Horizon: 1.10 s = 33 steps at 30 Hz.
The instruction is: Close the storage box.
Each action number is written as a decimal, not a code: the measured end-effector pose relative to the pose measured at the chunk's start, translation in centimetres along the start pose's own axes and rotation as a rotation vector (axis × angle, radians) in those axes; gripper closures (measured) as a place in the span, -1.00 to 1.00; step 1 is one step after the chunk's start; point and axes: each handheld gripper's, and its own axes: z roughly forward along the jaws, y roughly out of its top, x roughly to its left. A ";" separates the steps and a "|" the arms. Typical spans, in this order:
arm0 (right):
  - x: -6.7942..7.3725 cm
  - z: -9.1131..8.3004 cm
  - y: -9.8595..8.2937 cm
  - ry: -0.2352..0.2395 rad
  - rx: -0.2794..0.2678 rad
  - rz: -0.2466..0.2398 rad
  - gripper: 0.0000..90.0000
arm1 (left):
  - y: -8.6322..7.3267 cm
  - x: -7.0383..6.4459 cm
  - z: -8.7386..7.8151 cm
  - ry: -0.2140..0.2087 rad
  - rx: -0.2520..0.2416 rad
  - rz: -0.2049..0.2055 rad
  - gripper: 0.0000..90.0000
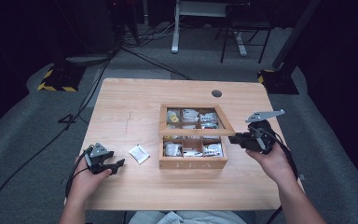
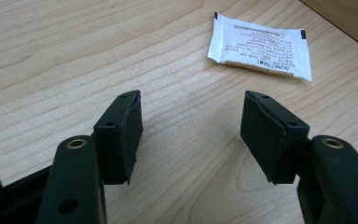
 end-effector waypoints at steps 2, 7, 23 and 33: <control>0.0 0.1 0.0 0.001 0.016 -0.002 0.72 | 0.0 0.0 0.0 0.001 0.001 -0.001 -0.12; 0.2 0.2 0.0 -0.005 0.047 -0.018 0.72 | 0.0 0.0 0.0 0.001 0.001 0.000 -0.12; 0.6 1.5 -0.3 0.003 0.167 -0.068 0.70 | 0.0 0.1 0.0 -0.004 0.001 -0.004 -0.12; 0.8 2.5 -0.7 0.009 0.249 -0.087 0.67 | 0.1 0.1 0.1 -0.004 0.002 -0.002 -0.12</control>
